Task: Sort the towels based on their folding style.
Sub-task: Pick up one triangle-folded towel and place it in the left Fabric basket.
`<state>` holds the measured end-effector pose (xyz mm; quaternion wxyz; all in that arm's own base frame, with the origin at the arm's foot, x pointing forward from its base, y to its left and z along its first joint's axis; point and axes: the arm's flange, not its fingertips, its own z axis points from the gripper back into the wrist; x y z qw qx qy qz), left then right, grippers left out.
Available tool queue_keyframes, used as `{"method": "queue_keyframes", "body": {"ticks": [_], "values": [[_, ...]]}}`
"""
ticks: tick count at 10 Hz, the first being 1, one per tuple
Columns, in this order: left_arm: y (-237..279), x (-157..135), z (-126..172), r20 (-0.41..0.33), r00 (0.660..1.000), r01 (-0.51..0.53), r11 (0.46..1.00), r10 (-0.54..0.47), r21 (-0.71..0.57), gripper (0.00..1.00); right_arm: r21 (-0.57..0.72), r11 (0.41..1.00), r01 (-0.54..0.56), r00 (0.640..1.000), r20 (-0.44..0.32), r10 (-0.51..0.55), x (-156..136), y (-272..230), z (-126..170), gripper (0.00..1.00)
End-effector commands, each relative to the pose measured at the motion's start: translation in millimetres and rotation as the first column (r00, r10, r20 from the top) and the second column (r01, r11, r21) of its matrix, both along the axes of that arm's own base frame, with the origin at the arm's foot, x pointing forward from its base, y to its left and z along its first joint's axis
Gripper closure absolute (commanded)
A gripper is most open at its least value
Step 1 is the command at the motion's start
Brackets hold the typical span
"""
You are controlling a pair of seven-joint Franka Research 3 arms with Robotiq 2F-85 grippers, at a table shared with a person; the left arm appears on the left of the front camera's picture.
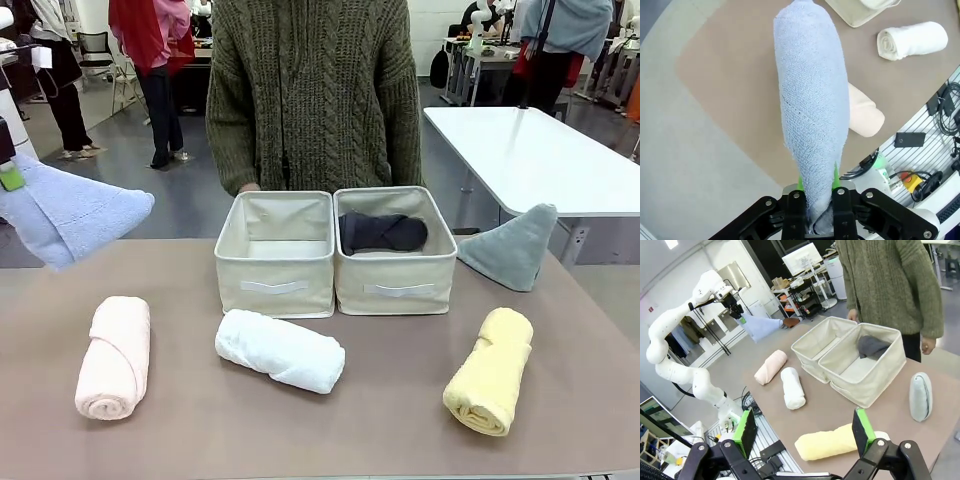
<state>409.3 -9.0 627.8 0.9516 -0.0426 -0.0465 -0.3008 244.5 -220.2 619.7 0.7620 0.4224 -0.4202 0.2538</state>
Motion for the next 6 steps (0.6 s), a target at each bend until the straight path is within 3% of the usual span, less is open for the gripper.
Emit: {"method": "queue_keyframes", "body": {"ticks": [1,3,4,6], "values": [[-12,7,5,0.007,1.0,0.004,1.0,-0.004,0.015,0.92,0.013,1.0,-0.007,1.0,0.024,0.006,1,0,2,0.0],[-12,7,5,0.007,1.0,0.004,1.0,-0.004,0.015,0.92,0.013,1.0,-0.007,1.0,0.024,0.006,1,0,2,0.0],[-7,2,-1,-0.003,1.0,0.012,1.0,-0.012,0.005,0.83,0.013,1.0,-0.007,1.0,0.024,0.006,1,0,2,0.0],[-67,-14,27,0.055,0.963,0.259,0.964,-0.263,0.062,0.83,0.013,1.0,-0.007,1.0,0.024,0.006,1,0,2,0.0]]}}
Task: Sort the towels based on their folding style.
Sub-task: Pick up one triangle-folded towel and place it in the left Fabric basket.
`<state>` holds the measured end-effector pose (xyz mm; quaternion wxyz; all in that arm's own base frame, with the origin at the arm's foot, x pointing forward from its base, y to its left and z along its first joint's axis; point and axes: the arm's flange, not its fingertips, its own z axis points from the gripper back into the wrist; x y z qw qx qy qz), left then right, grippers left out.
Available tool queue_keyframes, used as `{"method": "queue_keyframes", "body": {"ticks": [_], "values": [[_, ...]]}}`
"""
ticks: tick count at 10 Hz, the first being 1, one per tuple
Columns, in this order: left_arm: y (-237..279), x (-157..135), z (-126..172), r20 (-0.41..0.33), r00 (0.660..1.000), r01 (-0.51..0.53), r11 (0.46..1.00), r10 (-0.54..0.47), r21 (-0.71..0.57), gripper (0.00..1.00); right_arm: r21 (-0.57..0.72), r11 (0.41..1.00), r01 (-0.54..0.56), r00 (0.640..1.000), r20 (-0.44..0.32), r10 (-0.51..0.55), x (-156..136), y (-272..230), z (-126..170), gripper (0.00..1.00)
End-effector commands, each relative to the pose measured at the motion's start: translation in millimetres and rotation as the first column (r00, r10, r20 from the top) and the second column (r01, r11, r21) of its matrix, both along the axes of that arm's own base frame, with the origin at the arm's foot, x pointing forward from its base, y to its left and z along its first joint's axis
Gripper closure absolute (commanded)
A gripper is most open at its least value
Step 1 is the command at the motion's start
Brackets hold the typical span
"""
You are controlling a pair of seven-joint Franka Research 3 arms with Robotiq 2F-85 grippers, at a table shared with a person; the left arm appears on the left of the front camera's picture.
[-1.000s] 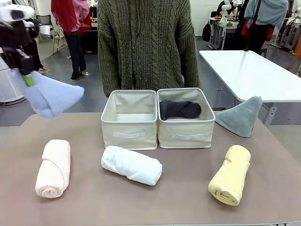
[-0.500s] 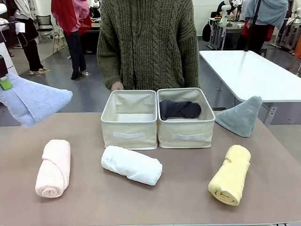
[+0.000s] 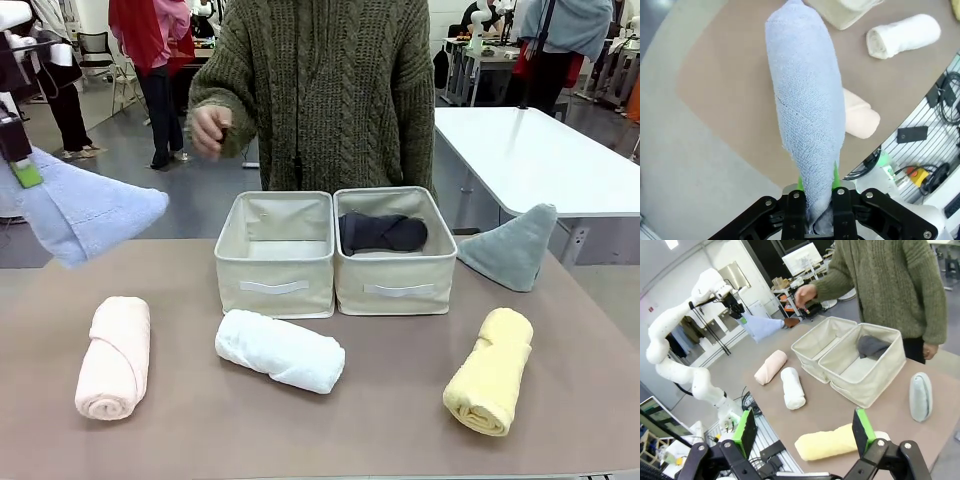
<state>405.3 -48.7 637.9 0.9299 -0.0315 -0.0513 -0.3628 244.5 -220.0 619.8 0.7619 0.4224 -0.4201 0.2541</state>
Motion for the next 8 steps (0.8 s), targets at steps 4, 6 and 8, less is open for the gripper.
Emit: {"method": "queue_keyframes", "body": {"ticks": [4,6,8], "values": [[133,-102,24,-0.07,0.969,-0.198,0.915,0.237,0.351,0.83,0.014,1.0,-0.006,1.0,0.024,0.006,1,-1,2,0.0],[173,-152,23,-0.045,0.924,-0.334,0.857,0.38,0.392,0.83,0.014,1.0,-0.006,1.0,0.024,0.006,1,-1,2,0.0],[181,-157,28,-0.031,0.917,-0.358,0.855,0.398,0.376,0.83,0.014,1.0,-0.006,1.0,0.024,0.006,1,-1,2,0.0]]}}
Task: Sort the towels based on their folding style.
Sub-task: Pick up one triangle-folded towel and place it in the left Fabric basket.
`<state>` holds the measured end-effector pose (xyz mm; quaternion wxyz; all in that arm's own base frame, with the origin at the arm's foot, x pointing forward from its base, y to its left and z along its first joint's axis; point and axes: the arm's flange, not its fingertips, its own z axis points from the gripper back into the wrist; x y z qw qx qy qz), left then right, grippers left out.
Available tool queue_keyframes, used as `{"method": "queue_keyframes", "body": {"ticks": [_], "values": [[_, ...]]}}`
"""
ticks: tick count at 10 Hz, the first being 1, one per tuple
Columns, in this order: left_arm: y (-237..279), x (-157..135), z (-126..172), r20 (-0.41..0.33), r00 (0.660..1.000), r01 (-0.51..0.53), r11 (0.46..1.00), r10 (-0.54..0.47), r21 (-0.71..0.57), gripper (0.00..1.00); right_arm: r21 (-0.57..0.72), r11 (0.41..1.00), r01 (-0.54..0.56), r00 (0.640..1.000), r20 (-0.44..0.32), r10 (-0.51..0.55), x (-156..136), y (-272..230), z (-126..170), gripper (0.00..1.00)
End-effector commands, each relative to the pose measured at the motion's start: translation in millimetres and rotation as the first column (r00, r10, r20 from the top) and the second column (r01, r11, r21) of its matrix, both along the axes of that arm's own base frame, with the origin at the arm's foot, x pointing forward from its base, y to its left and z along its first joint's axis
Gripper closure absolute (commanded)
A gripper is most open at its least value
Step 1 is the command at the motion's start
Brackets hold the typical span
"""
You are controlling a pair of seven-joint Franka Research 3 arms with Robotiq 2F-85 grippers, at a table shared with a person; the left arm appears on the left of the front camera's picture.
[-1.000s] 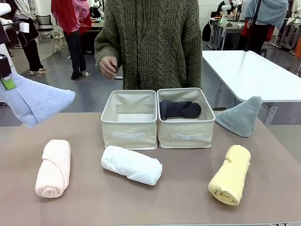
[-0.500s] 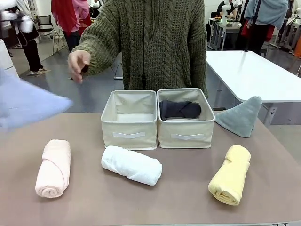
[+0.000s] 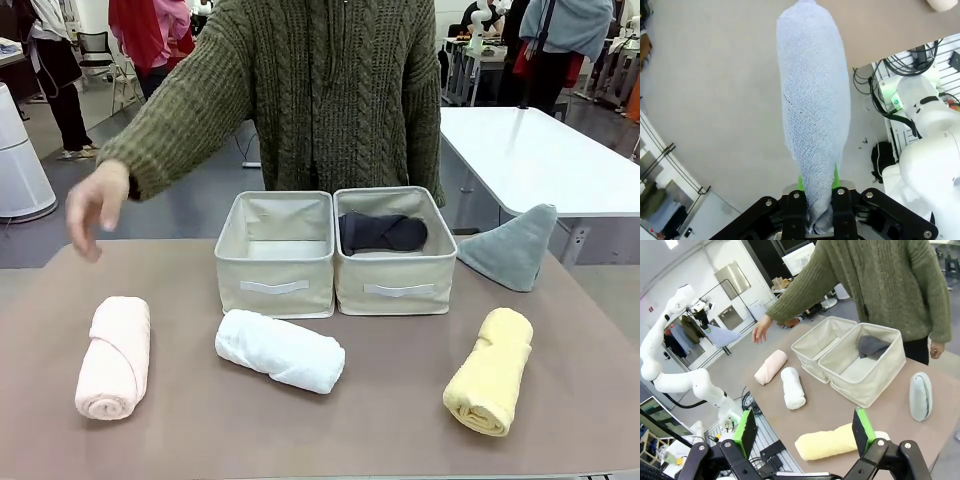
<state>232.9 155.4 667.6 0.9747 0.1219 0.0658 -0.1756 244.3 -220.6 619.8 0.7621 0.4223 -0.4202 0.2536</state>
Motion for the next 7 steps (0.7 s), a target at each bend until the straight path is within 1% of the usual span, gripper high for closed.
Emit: {"method": "queue_keyframes", "body": {"ticks": [1,7], "values": [[-20,23,-1,0.012,1.0,0.008,1.0,-0.008,0.011,0.83,0.013,1.0,-0.007,1.0,0.025,0.007,1,0,2,0.0],[-7,45,-4,0.005,0.999,0.051,0.998,-0.051,-0.047,0.83,0.013,1.0,-0.007,1.0,0.025,0.007,1,0,2,0.0]]}}
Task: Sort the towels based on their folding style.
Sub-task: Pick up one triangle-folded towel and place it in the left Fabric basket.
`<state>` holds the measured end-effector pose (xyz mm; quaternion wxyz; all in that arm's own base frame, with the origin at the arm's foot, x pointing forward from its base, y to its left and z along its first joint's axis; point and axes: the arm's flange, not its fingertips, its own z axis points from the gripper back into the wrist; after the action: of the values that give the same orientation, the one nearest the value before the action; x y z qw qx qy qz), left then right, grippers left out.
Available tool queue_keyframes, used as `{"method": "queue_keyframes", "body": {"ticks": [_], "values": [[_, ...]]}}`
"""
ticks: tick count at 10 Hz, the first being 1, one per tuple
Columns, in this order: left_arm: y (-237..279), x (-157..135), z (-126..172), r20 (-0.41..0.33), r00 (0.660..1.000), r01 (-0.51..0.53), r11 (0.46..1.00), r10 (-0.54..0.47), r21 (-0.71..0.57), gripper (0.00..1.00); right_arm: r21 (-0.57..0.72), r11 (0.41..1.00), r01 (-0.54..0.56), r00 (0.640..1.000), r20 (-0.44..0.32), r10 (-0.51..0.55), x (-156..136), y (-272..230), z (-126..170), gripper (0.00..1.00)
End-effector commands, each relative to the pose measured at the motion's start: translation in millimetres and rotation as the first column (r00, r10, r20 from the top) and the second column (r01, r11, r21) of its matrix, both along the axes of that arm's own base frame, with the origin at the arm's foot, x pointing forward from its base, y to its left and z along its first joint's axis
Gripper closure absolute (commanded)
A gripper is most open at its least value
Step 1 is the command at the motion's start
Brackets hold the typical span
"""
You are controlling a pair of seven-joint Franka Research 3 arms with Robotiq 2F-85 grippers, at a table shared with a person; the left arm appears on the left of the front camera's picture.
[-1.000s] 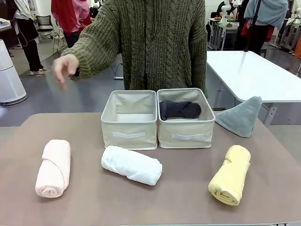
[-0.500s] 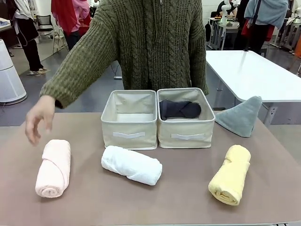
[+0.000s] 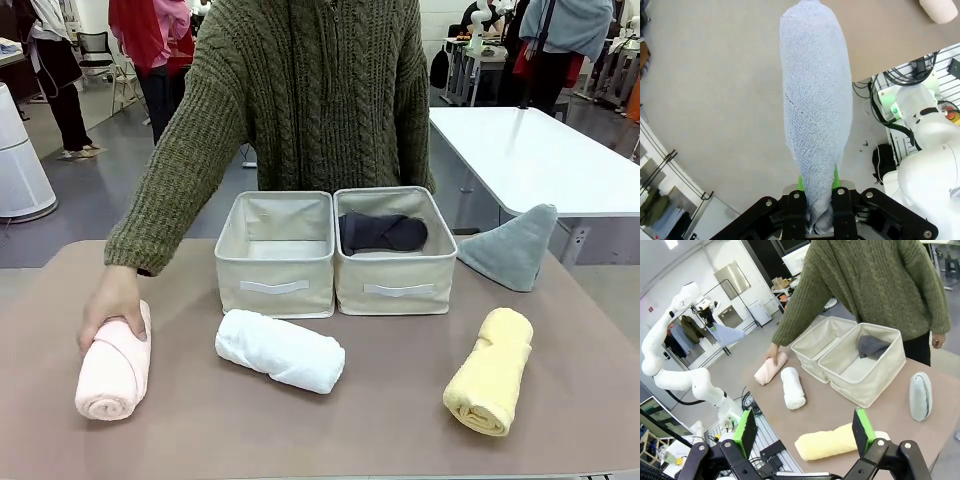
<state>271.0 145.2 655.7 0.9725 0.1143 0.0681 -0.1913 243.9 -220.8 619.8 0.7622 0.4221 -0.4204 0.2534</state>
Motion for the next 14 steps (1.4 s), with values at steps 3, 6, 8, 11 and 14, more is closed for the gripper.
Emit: {"method": "queue_keyframes", "body": {"ticks": [3,6,8,11,14], "values": [[1,3,1,0.004,1.0,0.0,1.0,0.0,-0.013,0.83,0.013,1.0,-0.008,1.0,0.025,0.008,2,0,2,0.0],[1,3,1,0.004,1.0,0.0,1.0,0.0,-0.013,0.83,0.013,1.0,-0.008,1.0,0.025,0.008,2,0,2,0.0],[1,3,1,0.004,1.0,0.0,1.0,0.0,-0.013,0.83,0.013,1.0,-0.008,1.0,0.025,0.008,2,0,2,0.0],[1,3,1,0.004,1.0,0.0,1.0,0.0,-0.013,0.83,0.013,1.0,-0.008,1.0,0.025,0.008,2,0,2,0.0],[0,6,1,0.0,1.0,-0.002,1.0,0.002,-0.025,0.83,0.013,1.0,-0.008,1.0,0.025,0.008,2,0,2,0.0]]}}
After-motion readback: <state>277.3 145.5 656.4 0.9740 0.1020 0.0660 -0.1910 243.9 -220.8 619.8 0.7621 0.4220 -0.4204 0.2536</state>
